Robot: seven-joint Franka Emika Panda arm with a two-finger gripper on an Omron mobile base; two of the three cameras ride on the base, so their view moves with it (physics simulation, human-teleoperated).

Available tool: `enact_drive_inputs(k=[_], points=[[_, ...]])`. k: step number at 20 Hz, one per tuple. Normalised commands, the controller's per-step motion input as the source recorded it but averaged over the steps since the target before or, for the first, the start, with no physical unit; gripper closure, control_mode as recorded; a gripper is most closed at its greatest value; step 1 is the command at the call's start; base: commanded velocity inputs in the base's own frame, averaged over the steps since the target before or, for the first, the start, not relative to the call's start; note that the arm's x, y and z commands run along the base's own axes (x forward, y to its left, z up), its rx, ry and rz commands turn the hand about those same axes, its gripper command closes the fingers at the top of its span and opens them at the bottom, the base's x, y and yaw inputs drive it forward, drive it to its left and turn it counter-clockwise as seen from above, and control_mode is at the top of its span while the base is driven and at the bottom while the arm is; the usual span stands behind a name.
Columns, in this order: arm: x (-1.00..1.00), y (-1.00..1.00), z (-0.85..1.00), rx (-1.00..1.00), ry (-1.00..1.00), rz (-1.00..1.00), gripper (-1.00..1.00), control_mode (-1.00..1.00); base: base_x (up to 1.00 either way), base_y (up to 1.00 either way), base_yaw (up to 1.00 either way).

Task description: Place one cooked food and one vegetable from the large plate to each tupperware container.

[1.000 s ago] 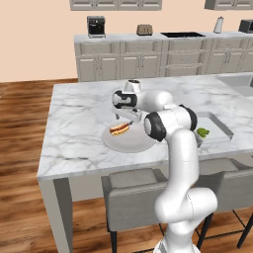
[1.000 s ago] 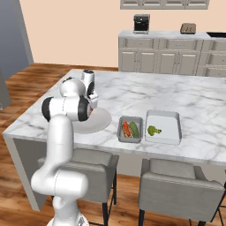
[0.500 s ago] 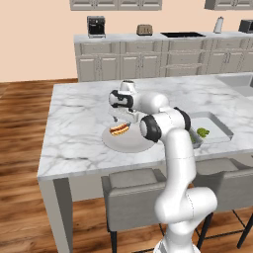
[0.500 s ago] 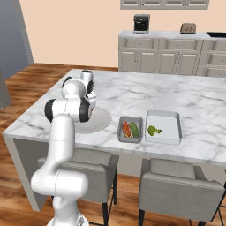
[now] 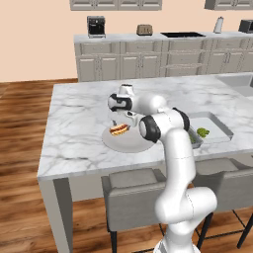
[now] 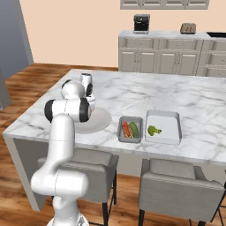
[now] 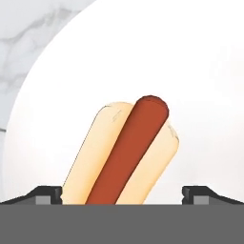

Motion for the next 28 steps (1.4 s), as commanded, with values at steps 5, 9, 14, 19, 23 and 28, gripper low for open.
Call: enact_drive_inputs(k=[5, 9, 14, 19, 23, 28], points=[[0.14, 0.16, -0.18, 0.0, -0.02, 0.0, -1.0, -1.0, 0.0, 0.0, 0.0], [0.11, 0.07, -0.01, 0.0, 0.0, 0.0, -1.0, -1.0, 0.0, 0.0, 0.0], [0.03, 0.01, -0.25, 0.0, 0.0, 0.0, -1.0, -1.0, 0.0, 0.0, 0.0], [0.0, 0.01, -0.25, 0.0, 0.0, 0.0, -1.0, -1.0, 0.0, 0.0, 0.0], [0.0, 0.01, -0.06, 0.0, 0.0, 0.0, -1.0, -1.0, 0.0, 0.0, 0.0], [0.0, 0.02, -0.05, 0.0, 0.0, 0.0, 1.0, -1.0, 0.0, 0.0, 0.0]])
